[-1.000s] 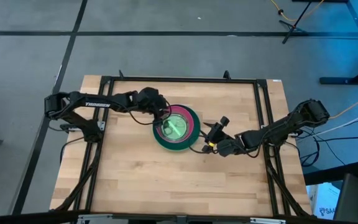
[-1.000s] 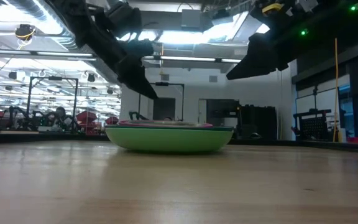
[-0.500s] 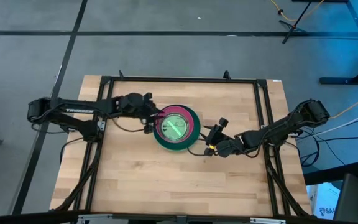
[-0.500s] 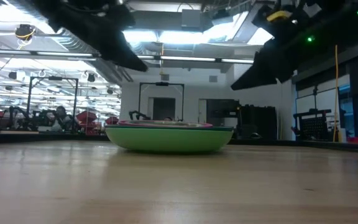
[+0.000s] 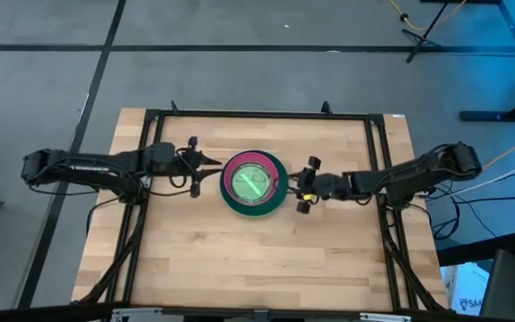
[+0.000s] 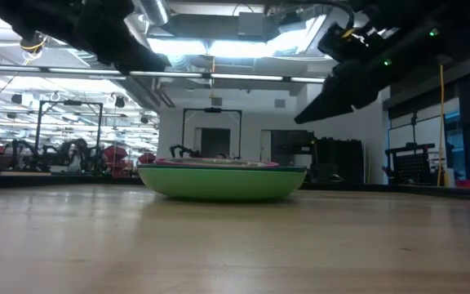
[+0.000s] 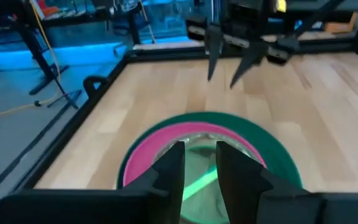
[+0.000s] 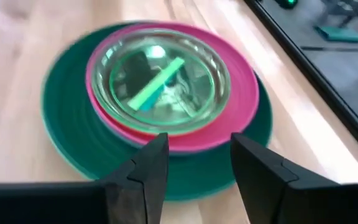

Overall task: Stack plastic plates
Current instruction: Return to Home Position

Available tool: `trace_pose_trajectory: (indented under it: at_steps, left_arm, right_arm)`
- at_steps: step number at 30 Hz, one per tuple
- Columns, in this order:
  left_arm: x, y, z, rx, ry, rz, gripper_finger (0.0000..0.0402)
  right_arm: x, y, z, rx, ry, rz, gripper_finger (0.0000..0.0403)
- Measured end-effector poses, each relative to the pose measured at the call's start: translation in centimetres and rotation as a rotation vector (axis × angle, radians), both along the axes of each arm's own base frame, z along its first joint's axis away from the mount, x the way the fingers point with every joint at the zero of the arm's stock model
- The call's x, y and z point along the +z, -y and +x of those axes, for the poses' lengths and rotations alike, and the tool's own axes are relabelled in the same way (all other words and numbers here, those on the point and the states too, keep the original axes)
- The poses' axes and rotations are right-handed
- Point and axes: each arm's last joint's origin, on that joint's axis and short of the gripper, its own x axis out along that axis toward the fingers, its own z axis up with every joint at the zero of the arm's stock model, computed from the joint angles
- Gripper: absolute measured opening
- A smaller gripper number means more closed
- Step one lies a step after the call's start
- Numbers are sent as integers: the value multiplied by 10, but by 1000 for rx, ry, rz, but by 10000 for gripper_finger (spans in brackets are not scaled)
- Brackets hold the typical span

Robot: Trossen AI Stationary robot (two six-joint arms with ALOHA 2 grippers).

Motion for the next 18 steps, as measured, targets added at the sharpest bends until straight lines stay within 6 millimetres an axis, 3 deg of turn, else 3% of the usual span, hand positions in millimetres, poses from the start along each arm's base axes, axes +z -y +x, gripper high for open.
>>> trace_pose_trajectory:
  at_steps: [7, 18]
  left_arm:
    - [0, 3, -12, -53, -16, 23, 85]
    - [-21, 7, -44, -46, 67, 4, 74]
  right_arm:
    - [4, 24, -13, 129, 99, 84, 157]
    - [11, 50, -60, 264, 339, 201, 47]
